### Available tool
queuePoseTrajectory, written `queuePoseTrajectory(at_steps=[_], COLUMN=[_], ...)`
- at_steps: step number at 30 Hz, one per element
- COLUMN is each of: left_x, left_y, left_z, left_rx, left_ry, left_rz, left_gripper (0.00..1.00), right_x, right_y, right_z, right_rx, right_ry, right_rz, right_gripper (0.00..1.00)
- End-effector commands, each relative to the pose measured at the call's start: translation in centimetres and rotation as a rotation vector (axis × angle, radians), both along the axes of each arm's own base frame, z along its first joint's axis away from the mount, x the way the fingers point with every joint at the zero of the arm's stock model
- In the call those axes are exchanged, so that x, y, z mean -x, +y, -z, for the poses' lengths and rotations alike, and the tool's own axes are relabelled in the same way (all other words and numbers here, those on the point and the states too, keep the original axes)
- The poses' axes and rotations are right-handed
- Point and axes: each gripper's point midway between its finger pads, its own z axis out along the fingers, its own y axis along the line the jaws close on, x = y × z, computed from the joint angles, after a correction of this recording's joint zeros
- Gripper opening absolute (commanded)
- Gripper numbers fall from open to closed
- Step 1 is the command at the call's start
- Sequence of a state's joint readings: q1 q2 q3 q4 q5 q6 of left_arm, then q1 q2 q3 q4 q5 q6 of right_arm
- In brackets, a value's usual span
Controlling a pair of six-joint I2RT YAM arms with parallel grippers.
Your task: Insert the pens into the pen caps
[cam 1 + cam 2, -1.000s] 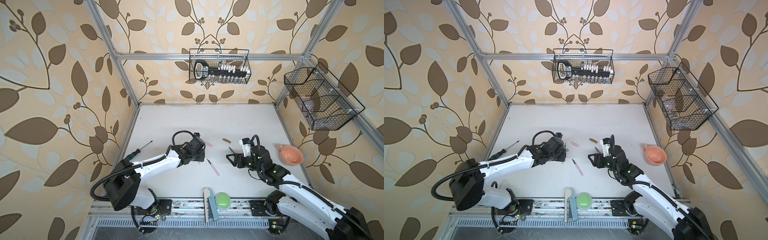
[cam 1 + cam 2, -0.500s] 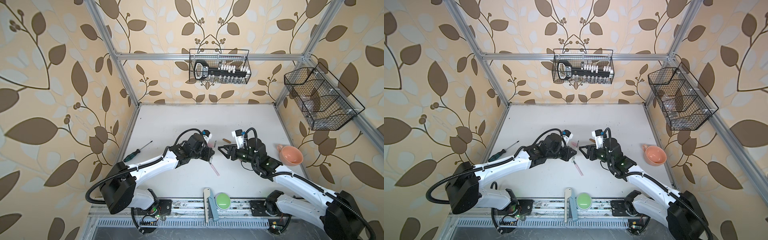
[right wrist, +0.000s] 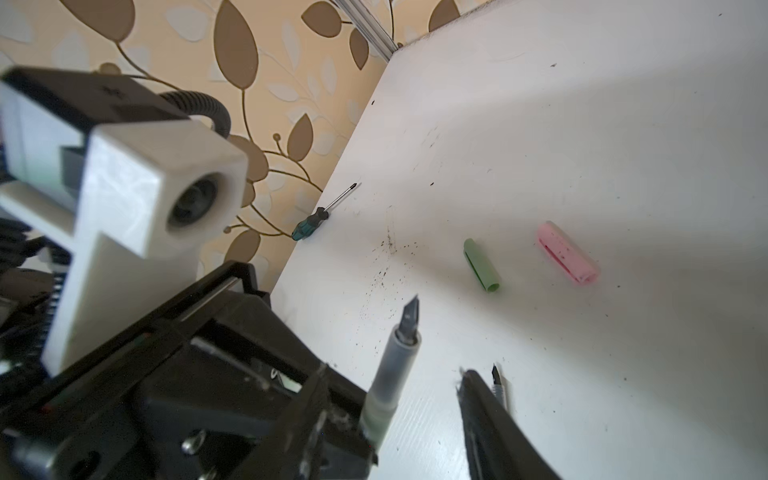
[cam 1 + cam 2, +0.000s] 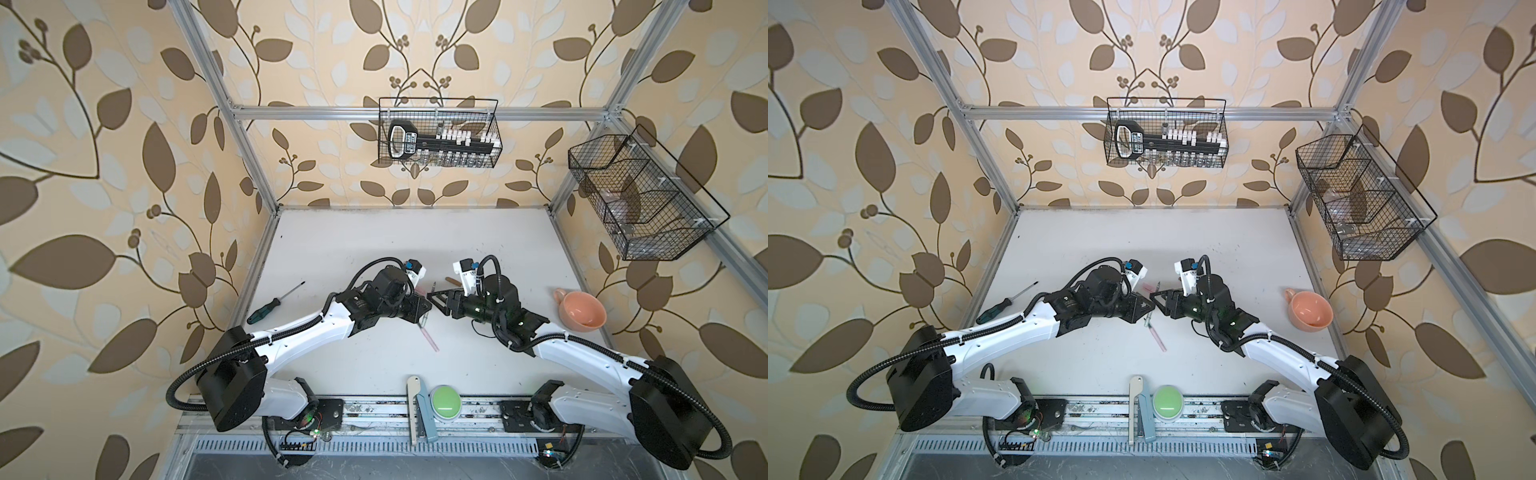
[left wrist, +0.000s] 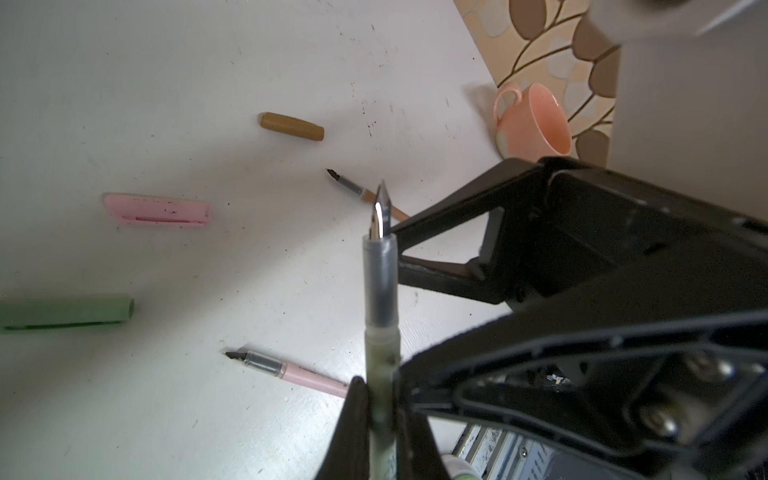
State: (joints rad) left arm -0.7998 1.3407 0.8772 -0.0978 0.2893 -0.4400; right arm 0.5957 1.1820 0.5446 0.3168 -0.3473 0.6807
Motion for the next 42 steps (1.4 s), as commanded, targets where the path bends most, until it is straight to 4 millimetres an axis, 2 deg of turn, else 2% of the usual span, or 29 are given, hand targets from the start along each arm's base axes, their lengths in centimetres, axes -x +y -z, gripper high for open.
queuePoseTrajectory(at_steps=[1, 16, 19, 24, 25, 26, 27, 30, 31, 33, 35, 39, 42], left_x=[0.5, 0.8, 0.9, 1.1, 1.2, 1.2, 1.3, 1.6, 1.7, 1.9, 2.3, 2.9, 2.8], left_y=[-0.7, -0.2, -0.3, -0.3, -0.2, -0.2, -0.1, 0.4, 0.5, 0.8, 0.6, -0.3, -0.6], left_z=[-2.4, -2.2, -2.4, -2.6, -2.6, -2.7, -2.9, -3.6, -3.8, -4.5, -5.1, -6.0, -5.6], left_rx=[0.056, 0.036, 0.039, 0.045, 0.047, 0.053, 0.058, 0.073, 0.081, 0.115, 0.162, 0.235, 0.233], left_ry=[-0.057, -0.061, -0.065, -0.068, -0.066, -0.068, -0.070, -0.085, -0.091, -0.106, -0.117, -0.105, -0.090], left_rz=[0.045, 0.042, 0.046, 0.050, 0.051, 0.052, 0.050, 0.044, 0.041, 0.032, 0.049, 0.100, 0.104], left_gripper=[0.00, 0.00, 0.00, 0.00, 0.00, 0.03, 0.16, 0.44, 0.49, 0.55, 0.57, 0.57, 0.56], right_x=[-0.9, -1.4, -1.6, -1.7, -1.7, -1.7, -1.8, -1.9, -1.9, -1.8, -1.5, -0.7, -0.1], right_y=[0.7, 1.6, 1.7, 1.8, 1.7, 1.7, 1.5, 0.6, 0.2, -0.6, -1.1, -1.3, -1.1], right_z=[-1.9, -1.7, -1.7, -1.8, -1.8, -1.9, -2.0, -3.1, -3.5, -4.4, -5.2, -6.6, -7.2], right_rx=[-0.050, -0.119, -0.131, -0.148, -0.150, -0.153, -0.155, -0.178, -0.189, -0.213, -0.237, -0.291, -0.327], right_ry=[-0.033, -0.005, 0.002, 0.012, 0.013, 0.014, 0.013, 0.001, -0.008, -0.022, -0.036, -0.052, -0.050], right_rz=[0.011, 0.008, 0.007, 0.003, 0.005, 0.005, 0.008, 0.016, 0.019, 0.028, 0.024, 0.003, -0.019], right_gripper=[0.51, 0.33, 0.25, 0.01, 0.00, 0.00, 0.00, 0.00, 0.00, 0.00, 0.00, 0.00, 0.00])
